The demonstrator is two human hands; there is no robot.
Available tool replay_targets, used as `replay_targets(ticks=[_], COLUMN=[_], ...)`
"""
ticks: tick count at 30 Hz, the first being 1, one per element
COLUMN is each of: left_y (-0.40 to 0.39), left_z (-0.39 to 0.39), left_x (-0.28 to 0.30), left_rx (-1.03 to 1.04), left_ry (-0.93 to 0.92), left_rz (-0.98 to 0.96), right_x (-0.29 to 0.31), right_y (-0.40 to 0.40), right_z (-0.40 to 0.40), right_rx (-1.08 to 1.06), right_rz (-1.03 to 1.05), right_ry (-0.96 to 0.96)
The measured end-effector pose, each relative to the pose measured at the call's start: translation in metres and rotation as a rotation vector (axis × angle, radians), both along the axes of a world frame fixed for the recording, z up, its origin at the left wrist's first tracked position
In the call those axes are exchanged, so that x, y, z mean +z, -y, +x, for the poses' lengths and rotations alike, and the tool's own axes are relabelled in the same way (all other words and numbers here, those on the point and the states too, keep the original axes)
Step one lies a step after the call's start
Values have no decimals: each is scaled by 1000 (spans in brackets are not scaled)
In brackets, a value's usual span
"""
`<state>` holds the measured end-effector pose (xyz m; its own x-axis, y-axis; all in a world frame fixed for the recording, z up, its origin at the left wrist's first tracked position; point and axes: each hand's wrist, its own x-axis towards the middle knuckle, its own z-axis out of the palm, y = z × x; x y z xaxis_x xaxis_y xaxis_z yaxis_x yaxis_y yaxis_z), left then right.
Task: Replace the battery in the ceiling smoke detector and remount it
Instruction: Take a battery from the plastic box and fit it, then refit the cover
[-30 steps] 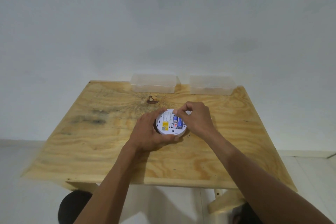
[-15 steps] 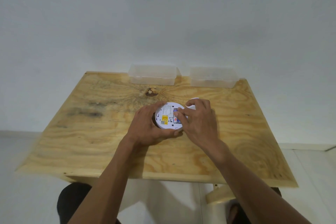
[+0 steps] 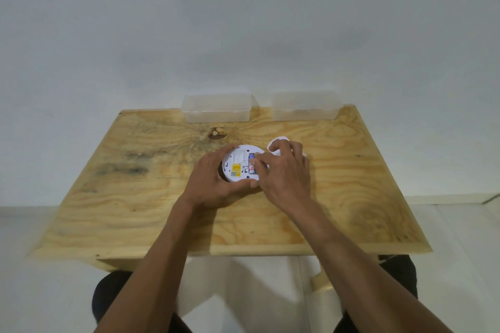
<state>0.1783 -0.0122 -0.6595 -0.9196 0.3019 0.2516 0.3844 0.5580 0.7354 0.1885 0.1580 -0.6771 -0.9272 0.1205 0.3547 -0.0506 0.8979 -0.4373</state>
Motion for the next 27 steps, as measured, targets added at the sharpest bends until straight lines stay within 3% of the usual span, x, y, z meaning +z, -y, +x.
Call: replay_targets(ticks=[4,7,12,16,22,27], left_y=[3,6,5,4,3,4], left_z=[-6,-9,-8,-8,-9,-8], left_x=[-8,-11,-11,-12,-14,-13], left_rx=[26,38,45,56,70,59], left_ry=[42,45,35,35,32,41], left_rz=[-12,-38,-72,-71,-74,-70], right_x=[6,9,4,3,6,7], right_y=[-10,-28,-51,-49,-49,-47], right_z=[-8,-17,-27,-31,-38,-41], right_rx=[24,-118,-248,-233,-207,-133], right_rz=[-191,-408,-230,-83,-117,-282], right_ry=[65,43,308,350,381,313])
